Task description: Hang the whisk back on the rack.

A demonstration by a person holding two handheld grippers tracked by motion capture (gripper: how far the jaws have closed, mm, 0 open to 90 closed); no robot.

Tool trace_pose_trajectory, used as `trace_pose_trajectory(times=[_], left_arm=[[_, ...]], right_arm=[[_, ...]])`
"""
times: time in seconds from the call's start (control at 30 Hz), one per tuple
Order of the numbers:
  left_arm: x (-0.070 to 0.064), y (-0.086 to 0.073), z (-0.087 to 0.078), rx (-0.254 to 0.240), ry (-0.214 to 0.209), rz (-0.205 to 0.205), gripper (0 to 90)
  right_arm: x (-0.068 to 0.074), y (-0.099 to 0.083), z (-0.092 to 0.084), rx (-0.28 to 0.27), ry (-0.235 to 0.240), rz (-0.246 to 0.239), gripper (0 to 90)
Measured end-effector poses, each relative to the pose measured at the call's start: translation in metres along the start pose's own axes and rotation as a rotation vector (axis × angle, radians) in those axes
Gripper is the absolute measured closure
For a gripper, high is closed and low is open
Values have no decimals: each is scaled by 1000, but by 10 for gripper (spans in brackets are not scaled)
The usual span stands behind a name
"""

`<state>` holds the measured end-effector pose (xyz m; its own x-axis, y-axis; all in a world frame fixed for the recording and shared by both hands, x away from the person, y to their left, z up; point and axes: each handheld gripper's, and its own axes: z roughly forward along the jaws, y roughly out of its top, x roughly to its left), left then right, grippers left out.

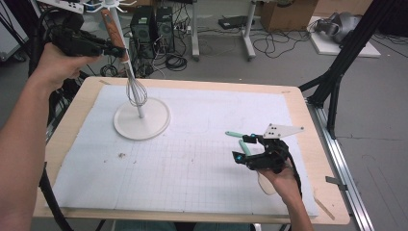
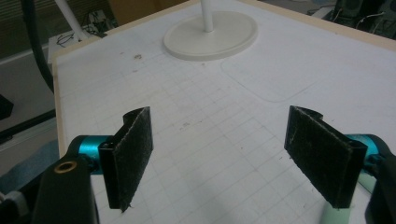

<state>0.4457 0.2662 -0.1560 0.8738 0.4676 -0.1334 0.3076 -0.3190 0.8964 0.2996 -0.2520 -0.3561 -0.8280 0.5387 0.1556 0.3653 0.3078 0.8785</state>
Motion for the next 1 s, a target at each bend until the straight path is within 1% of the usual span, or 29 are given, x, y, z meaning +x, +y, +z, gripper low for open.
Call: trace_pose_trajectory(times=[0.13, 0.4, 0.53, 0.57, 0.73, 0.9, 1.0], left_arm=[[1, 0, 0, -3, 0, -8, 723], [2, 0, 2, -11, 4, -9, 722], [3, -1, 3, 0, 11, -9, 722], [3, -1, 3, -3, 10, -15, 722], [4, -1, 4, -5, 15, -18, 722], [3, -1, 6, -3, 34, -9, 721], [2, -1, 7, -3, 38, -5, 720]], right_arm=[[0, 0, 0, 0, 0, 0, 222], [1, 0, 1, -1, 4, -7, 222], [1, 0, 1, 0, 5, -6, 222], [1, 0, 1, 1, 7, -5, 221], [1, 0, 0, -1, 6, -4, 221], [1, 0, 0, -4, 8, -12, 221], [2, 0, 1, -2, 12, -8, 219]])
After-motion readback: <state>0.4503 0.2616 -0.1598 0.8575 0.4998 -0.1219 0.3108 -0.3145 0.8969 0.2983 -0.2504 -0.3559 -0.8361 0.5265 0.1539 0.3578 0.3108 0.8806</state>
